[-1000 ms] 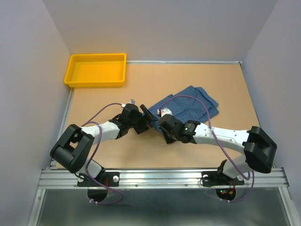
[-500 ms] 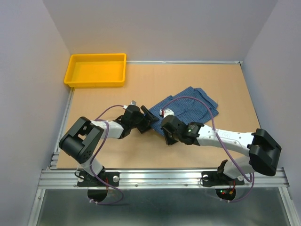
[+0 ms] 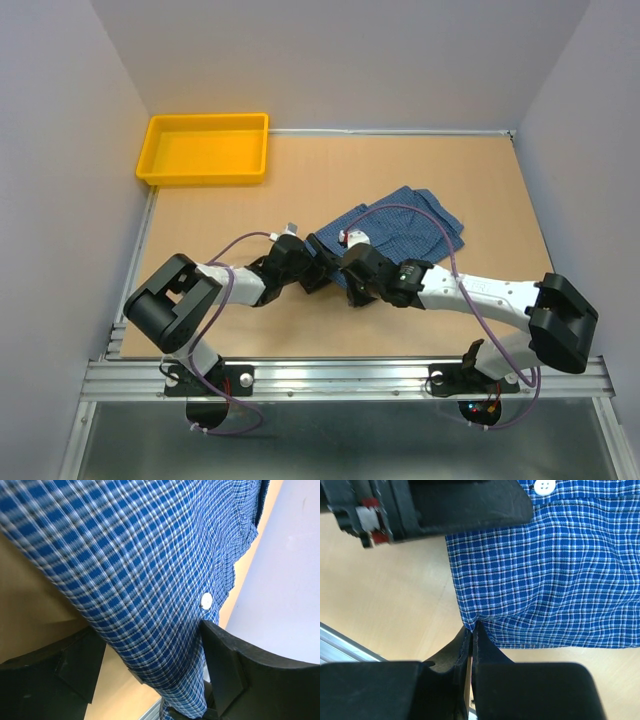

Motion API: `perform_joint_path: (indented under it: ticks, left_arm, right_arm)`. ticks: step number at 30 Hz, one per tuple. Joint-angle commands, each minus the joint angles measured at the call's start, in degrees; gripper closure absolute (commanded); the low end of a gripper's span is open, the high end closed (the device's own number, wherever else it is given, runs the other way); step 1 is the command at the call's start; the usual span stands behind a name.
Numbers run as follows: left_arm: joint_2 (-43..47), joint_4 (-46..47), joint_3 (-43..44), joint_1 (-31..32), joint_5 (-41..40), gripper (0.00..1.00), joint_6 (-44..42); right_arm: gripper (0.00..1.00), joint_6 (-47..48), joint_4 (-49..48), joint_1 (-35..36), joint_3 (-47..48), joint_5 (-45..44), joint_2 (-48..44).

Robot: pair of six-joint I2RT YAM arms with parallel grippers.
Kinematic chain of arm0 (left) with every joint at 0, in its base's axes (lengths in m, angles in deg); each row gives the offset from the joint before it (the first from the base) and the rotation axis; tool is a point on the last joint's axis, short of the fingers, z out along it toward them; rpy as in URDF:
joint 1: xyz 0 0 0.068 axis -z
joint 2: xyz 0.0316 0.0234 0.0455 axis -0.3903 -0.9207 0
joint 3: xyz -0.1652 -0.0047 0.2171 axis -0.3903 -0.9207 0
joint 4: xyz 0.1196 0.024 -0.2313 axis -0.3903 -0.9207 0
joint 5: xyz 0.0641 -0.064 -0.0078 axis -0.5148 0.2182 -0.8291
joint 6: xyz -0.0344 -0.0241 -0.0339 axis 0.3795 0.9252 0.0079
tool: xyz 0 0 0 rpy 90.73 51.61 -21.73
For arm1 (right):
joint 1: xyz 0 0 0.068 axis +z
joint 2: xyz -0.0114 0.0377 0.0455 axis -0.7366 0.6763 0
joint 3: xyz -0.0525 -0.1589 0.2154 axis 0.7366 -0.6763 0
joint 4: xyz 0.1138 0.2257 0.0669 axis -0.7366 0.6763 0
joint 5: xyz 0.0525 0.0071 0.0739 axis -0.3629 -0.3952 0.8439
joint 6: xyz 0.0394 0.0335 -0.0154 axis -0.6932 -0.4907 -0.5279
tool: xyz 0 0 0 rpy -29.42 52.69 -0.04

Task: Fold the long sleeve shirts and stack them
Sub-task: Fold the shirt

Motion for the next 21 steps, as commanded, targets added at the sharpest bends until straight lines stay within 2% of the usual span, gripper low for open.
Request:
perform_joint_path:
  ticks: [1,5,8,11,12,13,14,15,16,19,20,21]
  left_arm:
    - [0.76,0.87,-1.06,0.31,-3.38,0.18,0.13]
    - [0.76,0.61,-1.23,0.31,-4.00,0.27,-0.75]
    - [2.25,-0.79,-1.50,0.31,-5.22,0.40,-2.59]
    - [4.63,-4.39,-1.32,0.13,-7.68,0.47,-5.14]
    - [5.85,-5.97,-1.24,0.05,-8.82,0.56,-5.67]
    - [6.38,-6.68,-1.24,-0.13,-9.18,0.61,-6.28]
    - [7.08,-7.38,-1.15,-0.04,-9.70,0.69,-7.33]
    - [8.48,-9.22,-0.71,-0.04,-10.32,0.72,-7.95]
    - [9.11,-10.37,-0.36,-0.04,-10.33,0.75,-9.18]
    - [11.57,-16.95,1.92,-0.13,-13.48,0.78,-12.08]
    - [13.23,-19.06,2.62,-0.04,-14.10,0.79,-13.22]
    - [14.03,-23.17,4.20,-0.13,-15.06,0.80,-15.49]
  right_arm:
    - [0.99,-1.59,-5.09,0.63,-0.42,2.11,0.35]
    - [0.99,-1.94,-5.80,0.54,-0.51,3.79,0.61]
    - [0.99,-2.21,-6.15,0.63,-0.60,4.14,0.52]
    - [0.99,-2.21,-6.41,0.63,-0.69,4.75,0.52]
    - [0.98,-2.21,-6.59,0.63,-0.60,5.02,0.87]
    - [0.97,-2.12,-6.68,0.54,-0.51,5.45,0.96]
    - [0.94,-2.03,-6.76,0.63,-0.43,6.07,1.05]
    - [0.91,-1.86,-6.94,0.63,-0.25,6.42,1.05]
    - [0.81,-1.77,-7.03,0.54,-0.16,6.69,0.96]
    - [0.65,-1.68,-7.03,0.63,0.28,5.29,-1.05]
    - [0.56,-1.77,-7.03,0.63,0.80,3.63,-1.84]
    - [0.52,-1.85,-7.03,0.63,1.15,2.83,-2.63]
